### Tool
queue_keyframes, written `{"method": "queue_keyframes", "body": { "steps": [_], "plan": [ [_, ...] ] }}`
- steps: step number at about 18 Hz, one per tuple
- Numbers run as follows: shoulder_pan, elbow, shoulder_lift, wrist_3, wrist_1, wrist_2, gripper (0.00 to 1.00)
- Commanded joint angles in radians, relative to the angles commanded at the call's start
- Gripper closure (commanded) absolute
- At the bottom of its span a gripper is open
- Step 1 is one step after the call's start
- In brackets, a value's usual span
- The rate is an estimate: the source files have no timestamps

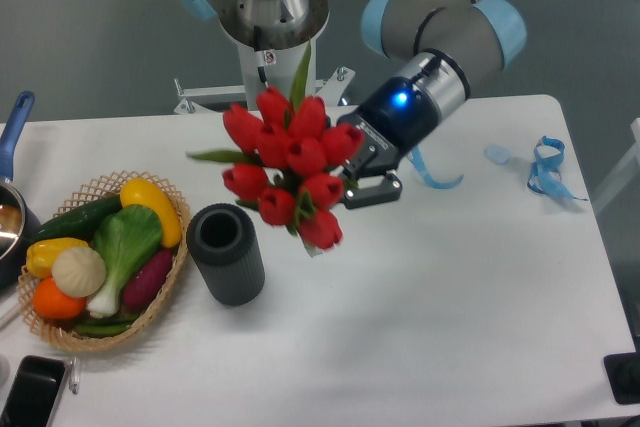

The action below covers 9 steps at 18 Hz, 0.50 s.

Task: Insert the flowers into the vase
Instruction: 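Position the tulip stems above the vase opening and lower them in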

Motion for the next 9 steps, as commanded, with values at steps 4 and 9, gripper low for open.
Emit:
{"method": "queue_keyframes", "body": {
  "steps": [4, 9],
  "plan": [
    [-0.008, -0.064, 0.061, -0.002, -0.002, -0.017, 0.75],
    [-0.060, -0.077, 0.063, 0.000, -0.005, -0.012, 0.75]
  ]
}}
